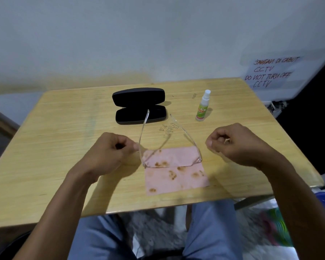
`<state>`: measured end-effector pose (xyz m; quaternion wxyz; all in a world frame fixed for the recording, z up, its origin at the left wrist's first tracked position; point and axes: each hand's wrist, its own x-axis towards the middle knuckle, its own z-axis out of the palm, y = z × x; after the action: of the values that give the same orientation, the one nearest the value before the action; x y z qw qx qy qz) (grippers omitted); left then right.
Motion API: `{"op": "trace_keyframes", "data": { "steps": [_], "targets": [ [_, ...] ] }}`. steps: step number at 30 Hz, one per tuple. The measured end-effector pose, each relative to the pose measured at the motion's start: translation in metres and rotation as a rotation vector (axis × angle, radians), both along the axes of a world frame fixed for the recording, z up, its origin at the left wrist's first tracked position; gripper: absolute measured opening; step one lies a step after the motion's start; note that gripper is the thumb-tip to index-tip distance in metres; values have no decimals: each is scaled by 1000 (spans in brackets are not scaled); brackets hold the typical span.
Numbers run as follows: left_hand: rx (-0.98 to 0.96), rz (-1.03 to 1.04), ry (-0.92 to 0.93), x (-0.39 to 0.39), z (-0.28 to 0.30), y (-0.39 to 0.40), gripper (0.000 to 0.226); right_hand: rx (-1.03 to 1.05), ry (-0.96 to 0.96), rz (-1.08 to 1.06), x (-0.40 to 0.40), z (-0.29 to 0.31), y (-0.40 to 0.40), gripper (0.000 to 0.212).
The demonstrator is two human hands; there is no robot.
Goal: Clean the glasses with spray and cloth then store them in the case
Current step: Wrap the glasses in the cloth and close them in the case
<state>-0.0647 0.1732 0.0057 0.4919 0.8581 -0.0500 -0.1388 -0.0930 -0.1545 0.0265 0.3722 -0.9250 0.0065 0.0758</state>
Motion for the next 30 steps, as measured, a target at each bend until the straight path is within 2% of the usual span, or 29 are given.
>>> {"op": "trace_keyframes", "data": {
  "steps": [2,5,8,12,14,18,21,26,30],
  "targets": [
    [102,128,-123,-17,0,8,18,-53,-103,-56,-21,-3,-3,12],
    [208,190,-262,-49,2,10,18,-72,-211,26,-54,-14,2,10],
    [255,68,-394,-77,2,0,14,-76,-216,105,-72,-31,8,10],
    [305,-100,-423,-91,-14,-13,38,-138,-277,87,-76,-45,12,25],
    [353,-98,-455,-92,-24,-19,33,-155,-241,59,-76,-45,14,21],
    [373,-76,-505,-89,-28,-25,6,-187,-233,63,-77,-46,20,10],
    [433,-112,-567,-88,-28,-29,6,-252,-260,72,-77,-45,25,10],
    [376,67,-808,-83,-24,-32,2,-299,-573,31,-73,-38,32,7],
    [420,191,-997,-70,-27,-40,16,-315,-820,-4,-61,-37,38,8]
  ]
}}
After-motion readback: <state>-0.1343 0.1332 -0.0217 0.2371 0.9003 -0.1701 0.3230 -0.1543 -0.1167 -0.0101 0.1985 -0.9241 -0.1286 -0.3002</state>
